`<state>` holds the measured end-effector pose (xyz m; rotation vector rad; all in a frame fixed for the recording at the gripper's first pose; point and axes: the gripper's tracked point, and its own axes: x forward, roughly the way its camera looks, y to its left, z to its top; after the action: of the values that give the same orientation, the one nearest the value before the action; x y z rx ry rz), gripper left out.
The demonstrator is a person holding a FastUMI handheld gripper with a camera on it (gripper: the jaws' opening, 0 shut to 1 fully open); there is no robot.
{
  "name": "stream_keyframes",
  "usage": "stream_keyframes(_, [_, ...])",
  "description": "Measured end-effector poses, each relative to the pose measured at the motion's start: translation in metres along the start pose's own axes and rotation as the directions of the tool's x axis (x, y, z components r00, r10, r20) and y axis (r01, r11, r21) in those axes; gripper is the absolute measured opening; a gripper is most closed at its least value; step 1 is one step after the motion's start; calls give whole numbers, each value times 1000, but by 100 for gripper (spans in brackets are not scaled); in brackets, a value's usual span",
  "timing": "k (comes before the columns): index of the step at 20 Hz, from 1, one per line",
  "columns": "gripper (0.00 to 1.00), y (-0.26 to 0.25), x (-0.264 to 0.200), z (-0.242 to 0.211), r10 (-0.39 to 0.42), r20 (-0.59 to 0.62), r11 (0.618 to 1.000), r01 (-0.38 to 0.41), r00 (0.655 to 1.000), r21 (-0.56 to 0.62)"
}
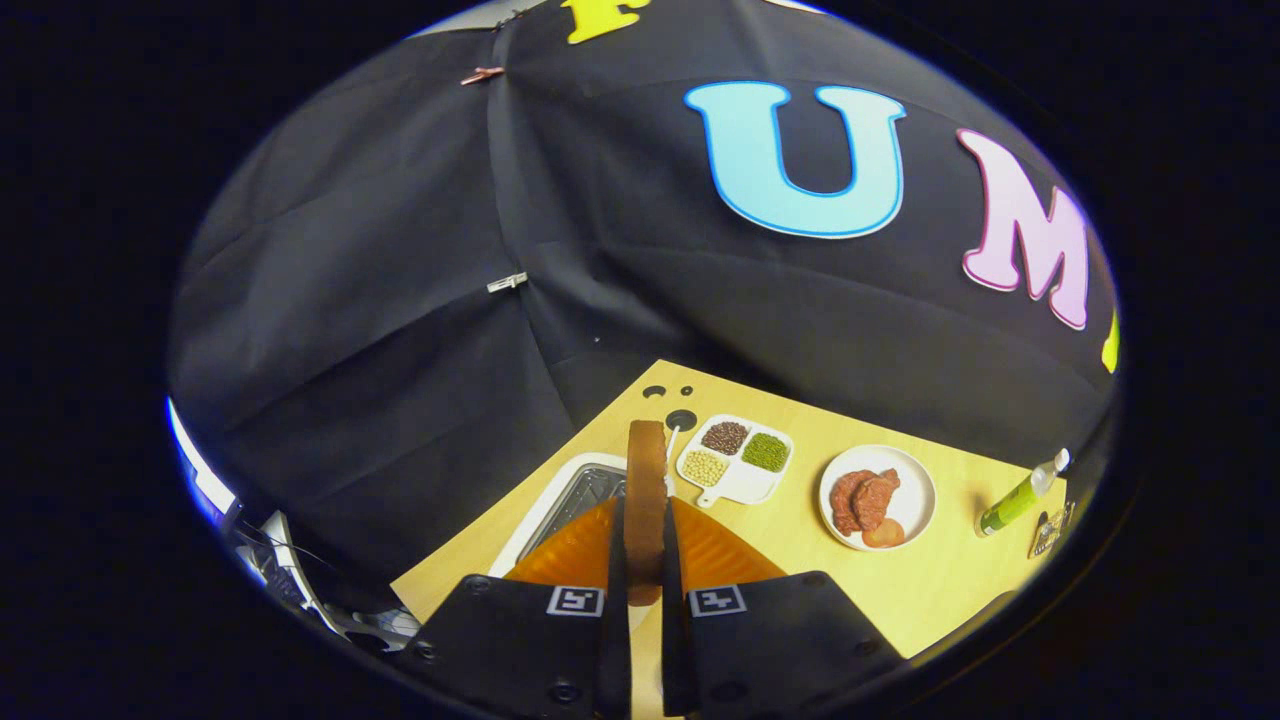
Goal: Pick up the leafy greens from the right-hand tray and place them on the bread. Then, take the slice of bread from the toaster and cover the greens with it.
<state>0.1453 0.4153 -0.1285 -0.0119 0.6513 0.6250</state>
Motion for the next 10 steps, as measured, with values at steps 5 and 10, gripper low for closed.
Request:
stream_keyframes(5, [16, -40, -26, -45, -1, -32, 995, 4, 999, 99])
stream_keyframes(10, [16, -59, -39, -105, 28, -96, 986, -12, 995, 164])
